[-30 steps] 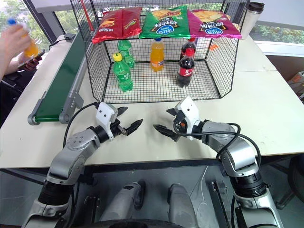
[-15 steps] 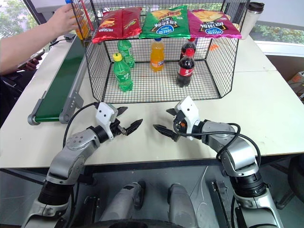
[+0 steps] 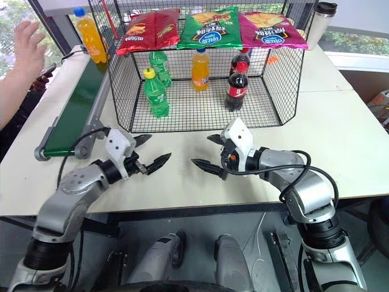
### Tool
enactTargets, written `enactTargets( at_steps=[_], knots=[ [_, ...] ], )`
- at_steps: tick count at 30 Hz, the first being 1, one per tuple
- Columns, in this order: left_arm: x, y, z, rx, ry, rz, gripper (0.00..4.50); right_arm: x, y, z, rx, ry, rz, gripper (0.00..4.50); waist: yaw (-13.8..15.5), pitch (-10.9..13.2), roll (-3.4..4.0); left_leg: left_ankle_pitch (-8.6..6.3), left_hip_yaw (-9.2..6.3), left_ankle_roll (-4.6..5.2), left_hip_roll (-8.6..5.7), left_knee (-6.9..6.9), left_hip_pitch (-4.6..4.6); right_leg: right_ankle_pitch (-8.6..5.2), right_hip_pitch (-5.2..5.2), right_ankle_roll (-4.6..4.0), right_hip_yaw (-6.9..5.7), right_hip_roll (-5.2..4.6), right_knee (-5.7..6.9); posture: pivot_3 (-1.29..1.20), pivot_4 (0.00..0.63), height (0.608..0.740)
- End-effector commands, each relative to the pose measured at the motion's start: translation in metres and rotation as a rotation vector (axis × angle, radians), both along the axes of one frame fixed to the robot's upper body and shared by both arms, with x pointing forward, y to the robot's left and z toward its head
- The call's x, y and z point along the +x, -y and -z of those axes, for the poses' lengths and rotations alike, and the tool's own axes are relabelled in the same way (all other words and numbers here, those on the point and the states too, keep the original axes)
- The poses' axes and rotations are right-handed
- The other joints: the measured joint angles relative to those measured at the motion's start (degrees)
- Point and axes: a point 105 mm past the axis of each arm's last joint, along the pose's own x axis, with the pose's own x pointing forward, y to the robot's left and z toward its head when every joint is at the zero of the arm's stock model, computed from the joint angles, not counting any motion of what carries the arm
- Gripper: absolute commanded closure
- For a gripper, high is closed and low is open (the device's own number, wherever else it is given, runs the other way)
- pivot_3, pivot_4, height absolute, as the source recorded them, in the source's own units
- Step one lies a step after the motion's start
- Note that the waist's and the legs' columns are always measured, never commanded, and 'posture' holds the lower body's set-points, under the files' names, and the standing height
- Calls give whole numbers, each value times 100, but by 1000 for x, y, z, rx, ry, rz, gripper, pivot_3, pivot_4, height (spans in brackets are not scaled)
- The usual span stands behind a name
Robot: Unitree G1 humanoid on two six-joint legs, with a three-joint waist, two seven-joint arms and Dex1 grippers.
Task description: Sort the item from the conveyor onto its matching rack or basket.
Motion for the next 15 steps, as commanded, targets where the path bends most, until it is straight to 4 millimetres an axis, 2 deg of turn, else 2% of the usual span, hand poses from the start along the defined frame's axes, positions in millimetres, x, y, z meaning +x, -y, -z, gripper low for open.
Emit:
enactTargets(
  at_steps=[1,3,6,11,15],
  knots=[
    [-4,-27,-33,-28,78,-95,0,-15,-14,-25,9,84,-137,57,-1,0,0,0,0,0,0,0,0,0,0,0,0,0,0,0,150,739],
    [-4,-41,-44,-67,92,-158,0,-17,-18,-28,11,92,-164,57,-1,0,0,0,-1,0,1,0,0,-5,-1,8,0,1,0,0,150,739],
    [-3,-69,-62,-236,98,-283,0,-17,-24,-33,15,106,-195,57,4,0,-3,0,-1,0,1,0,-1,-5,-1,8,-1,0,-1,0,150,739],
    [-11,-121,-57,-273,71,-465,0,-14,-36,-44,38,139,-238,57,-20,0,-5,0,-1,0,1,0,0,3,-2,-3,-2,1,0,0,150,739],
    [-21,-153,-45,-249,44,-572,0,-11,-42,-47,50,148,-263,57,-4,0,-5,-1,2,-1,4,-2,1,6,-4,-11,-2,0,0,0,150,739]
  ],
)
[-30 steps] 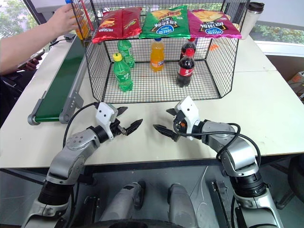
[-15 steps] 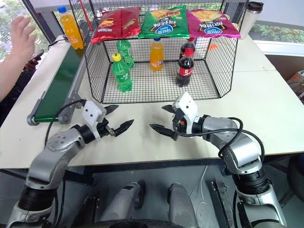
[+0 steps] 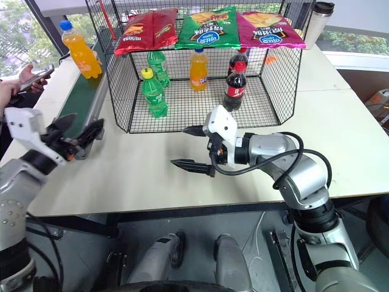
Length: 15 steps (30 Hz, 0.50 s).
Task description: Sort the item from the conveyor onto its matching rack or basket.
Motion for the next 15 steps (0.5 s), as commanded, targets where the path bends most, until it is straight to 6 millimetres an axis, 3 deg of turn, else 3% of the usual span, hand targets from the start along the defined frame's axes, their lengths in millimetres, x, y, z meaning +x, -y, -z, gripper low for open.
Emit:
enactTargets(
  at_steps=[1,8,15],
  knots=[
    [-11,-29,-2,11,19,-98,0,-2,-7,-9,22,40,-47,57,19,0,0,0,0,0,0,0,-1,0,1,0,0,0,-2,0,150,739],
    [-15,-53,7,30,-1,-189,0,-1,-7,-1,3,28,-55,57,18,-2,-3,-1,-3,0,2,0,-7,-2,6,2,2,-2,-22,0,150,739],
    [-8,-61,11,32,-5,-217,0,-1,-3,4,-3,21,-35,57,11,-2,-3,-6,-1,-3,4,-8,-8,1,-2,-2,2,-4,-23,0,150,739]
  ],
)
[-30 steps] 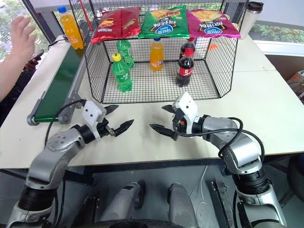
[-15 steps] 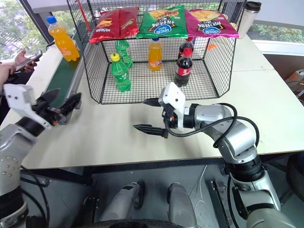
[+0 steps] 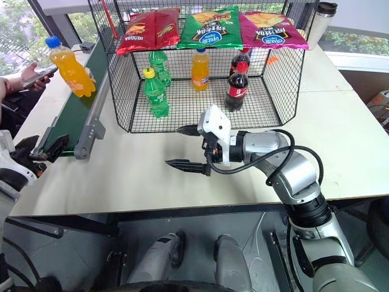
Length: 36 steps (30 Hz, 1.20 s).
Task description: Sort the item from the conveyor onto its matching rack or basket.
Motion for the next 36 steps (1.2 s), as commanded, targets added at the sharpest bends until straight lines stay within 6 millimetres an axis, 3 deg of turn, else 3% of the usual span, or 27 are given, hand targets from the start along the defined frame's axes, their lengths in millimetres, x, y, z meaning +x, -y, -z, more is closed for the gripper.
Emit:
enactTargets(
  at_steps=[1,31,36],
  knots=[
    [2,-4,-14,42,53,-16,0,-2,1,-6,10,37,0,57,0,0,0,0,0,0,0,0,0,0,0,0,0,0,0,0,150,739],
    [18,6,-15,93,93,11,0,-2,7,-5,-4,27,35,57,1,0,0,-1,0,0,1,0,-2,-2,1,3,-1,0,-5,0,150,739],
    [16,16,-16,48,118,86,1540,0,8,-4,-6,25,46,0,9,0,0,-1,0,1,1,-1,-2,0,1,1,-1,0,-6,0,150,739]
  ],
)
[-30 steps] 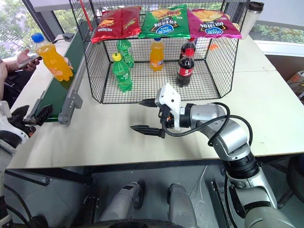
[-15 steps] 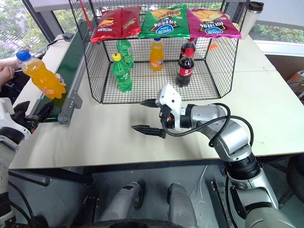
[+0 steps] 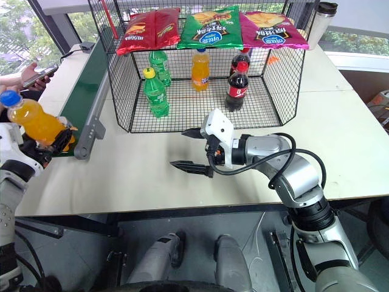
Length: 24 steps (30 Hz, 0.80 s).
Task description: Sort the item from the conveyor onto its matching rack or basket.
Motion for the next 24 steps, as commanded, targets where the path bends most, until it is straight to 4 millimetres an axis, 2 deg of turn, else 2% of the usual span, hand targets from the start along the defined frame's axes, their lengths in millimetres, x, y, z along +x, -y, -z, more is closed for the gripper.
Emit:
enactTargets(
  at_steps=[1,4,9,11,13,16,22,24],
  knots=[
    [-3,8,-15,-29,64,70,1539,-3,2,-10,14,41,-2,0,13,0,0,0,-1,0,0,0,0,0,0,0,-1,0,0,0,150,739],
    [-5,12,-22,-58,70,108,1539,-3,3,-10,12,40,-1,0,10,0,0,0,-1,0,0,0,-2,-1,2,2,-1,0,-2,0,150,739],
    [0,23,-54,-81,131,186,1539,-4,2,-13,21,41,-2,0,10,4,-7,0,-3,0,0,0,-5,-2,1,4,-3,1,-6,0,150,739],
    [2,40,-64,-78,138,288,1539,-3,1,-18,42,39,0,0,5,5,-9,0,-3,0,0,0,-6,-2,0,3,-4,1,-6,0,150,739],
    [3,57,-65,-64,122,377,1539,-3,1,-22,61,33,2,0,2,5,-8,0,-2,0,0,0,-7,0,-1,1,-4,2,-7,0,150,739],
    [11,100,-55,8,45,587,1539,-2,-2,-32,99,29,-4,0,13,6,-7,-2,1,3,-2,0,-5,1,0,-1,-4,1,-8,0,150,739],
    [17,165,-36,73,-8,886,1539,2,-4,-45,130,39,6,0,3,6,-6,-1,2,3,-2,0,-6,3,0,-2,-4,2,-9,0,150,739],
    [15,180,-27,90,-30,964,1539,2,-4,-47,133,42,12,0,-9,6,-6,-2,2,4,-2,0,-7,3,-1,-1,-4,2,-9,0,150,739]
  ],
)
